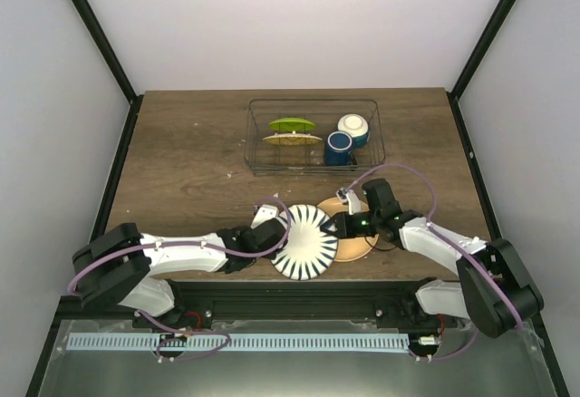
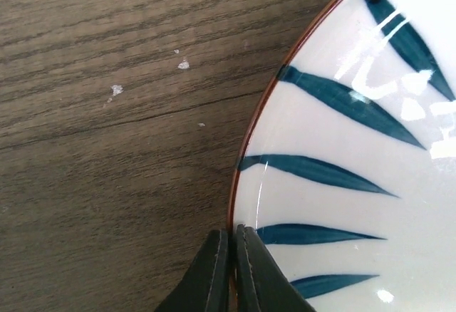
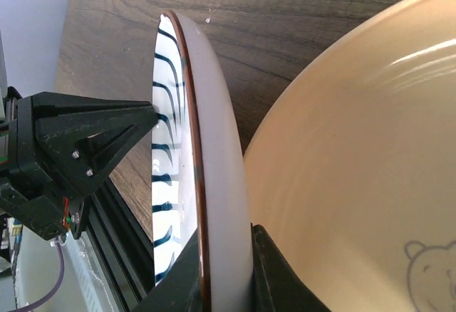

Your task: Load the mixed dishes into the dish rack

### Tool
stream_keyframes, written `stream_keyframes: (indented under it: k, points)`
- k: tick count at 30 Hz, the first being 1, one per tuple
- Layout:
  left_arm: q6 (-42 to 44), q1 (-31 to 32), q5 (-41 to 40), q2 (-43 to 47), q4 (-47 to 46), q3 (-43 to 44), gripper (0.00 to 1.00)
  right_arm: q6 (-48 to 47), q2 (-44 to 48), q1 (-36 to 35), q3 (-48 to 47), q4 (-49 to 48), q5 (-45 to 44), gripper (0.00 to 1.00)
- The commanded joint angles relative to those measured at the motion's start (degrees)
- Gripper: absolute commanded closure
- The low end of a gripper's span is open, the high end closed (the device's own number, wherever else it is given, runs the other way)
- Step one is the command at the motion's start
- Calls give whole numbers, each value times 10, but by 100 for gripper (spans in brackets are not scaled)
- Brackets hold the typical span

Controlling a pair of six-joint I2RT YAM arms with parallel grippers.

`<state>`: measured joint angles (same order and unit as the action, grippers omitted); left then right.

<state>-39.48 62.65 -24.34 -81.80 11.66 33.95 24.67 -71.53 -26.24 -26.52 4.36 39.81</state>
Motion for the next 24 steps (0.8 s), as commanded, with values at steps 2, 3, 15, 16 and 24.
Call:
stream_keyframes:
  k: [2, 3, 15, 16, 24]
  points:
    - [3, 4, 4, 5, -38, 15, 82, -51, 11, -9, -27, 37, -25, 99]
    - [3, 4, 3, 12, -34, 14, 75, -55, 11, -9, -33, 44, -31, 99]
    - [-20, -40, -18, 157, 113, 0, 0, -123, 34, -11, -118, 124, -92, 99]
    - [-23, -53, -12, 168, 124, -5, 0, -135, 37, -11, -131, 135, -101, 99]
    - [-8, -120, 23, 220, 121, -39, 0, -245, 77, -34, -263, 191, -171, 99]
